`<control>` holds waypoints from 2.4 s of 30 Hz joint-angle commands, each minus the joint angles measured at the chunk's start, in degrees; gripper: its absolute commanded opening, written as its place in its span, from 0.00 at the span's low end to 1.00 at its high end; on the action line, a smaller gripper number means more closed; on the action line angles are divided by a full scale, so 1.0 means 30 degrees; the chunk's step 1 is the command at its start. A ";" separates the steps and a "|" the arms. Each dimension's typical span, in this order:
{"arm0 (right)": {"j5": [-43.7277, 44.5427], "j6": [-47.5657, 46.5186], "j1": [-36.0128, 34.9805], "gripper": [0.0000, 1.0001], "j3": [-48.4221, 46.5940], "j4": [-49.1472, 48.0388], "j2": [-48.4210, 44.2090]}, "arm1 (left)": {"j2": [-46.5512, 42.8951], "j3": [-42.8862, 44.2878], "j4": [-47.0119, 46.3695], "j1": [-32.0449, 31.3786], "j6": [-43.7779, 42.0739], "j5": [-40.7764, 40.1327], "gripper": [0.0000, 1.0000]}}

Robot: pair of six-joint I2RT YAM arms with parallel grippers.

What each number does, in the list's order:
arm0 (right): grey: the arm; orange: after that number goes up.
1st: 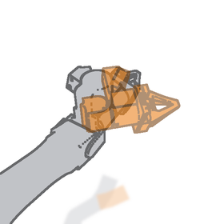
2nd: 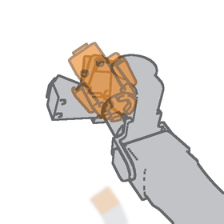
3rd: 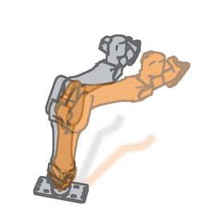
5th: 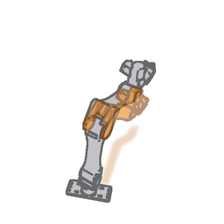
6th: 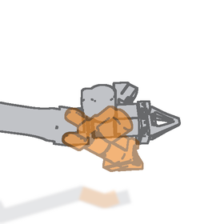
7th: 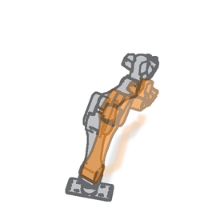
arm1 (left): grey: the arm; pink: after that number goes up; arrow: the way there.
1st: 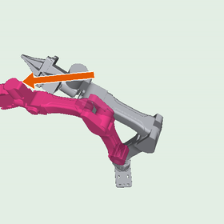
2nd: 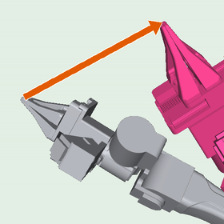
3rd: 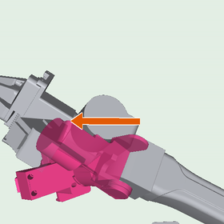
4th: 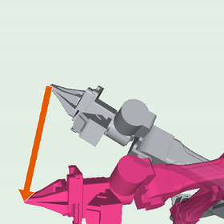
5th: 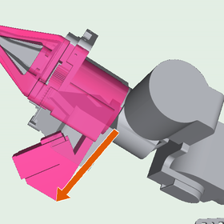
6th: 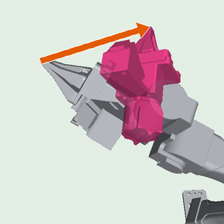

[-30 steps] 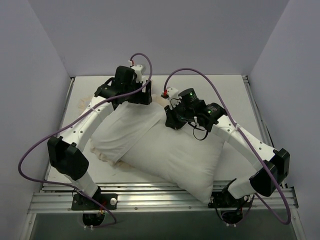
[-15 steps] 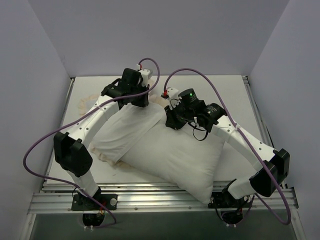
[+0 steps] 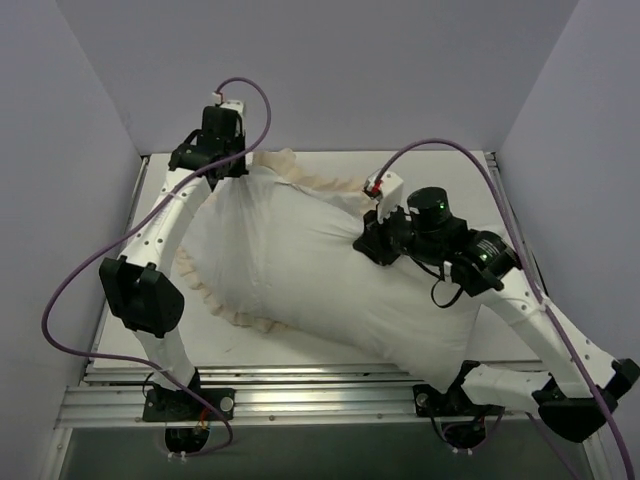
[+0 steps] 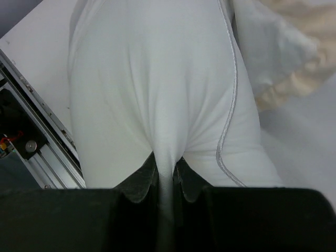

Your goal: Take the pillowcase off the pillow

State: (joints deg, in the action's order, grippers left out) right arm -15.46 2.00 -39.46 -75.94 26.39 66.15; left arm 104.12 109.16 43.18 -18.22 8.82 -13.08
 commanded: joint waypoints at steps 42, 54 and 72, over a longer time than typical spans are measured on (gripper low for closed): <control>1.1511 0.6713 0.6532 0.00 0.0817 -0.9525 -0.0078 | -0.4284 0.2679 0.1049 0.2910 -0.0245 0.0814 0.02; 0.7353 0.7770 0.9080 0.03 0.5332 -1.1349 0.4489 | -0.8630 -1.4724 -0.4370 -0.0188 0.7247 0.6233 0.08; 0.9459 0.5809 0.9756 1.00 -0.0259 -0.3179 -0.0308 | -1.3756 -0.8892 0.1951 -0.1808 0.4797 -0.0264 0.94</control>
State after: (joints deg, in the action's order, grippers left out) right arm 8.36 21.15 -9.85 -71.48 11.53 70.50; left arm 66.37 74.52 43.00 -23.99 27.33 -6.00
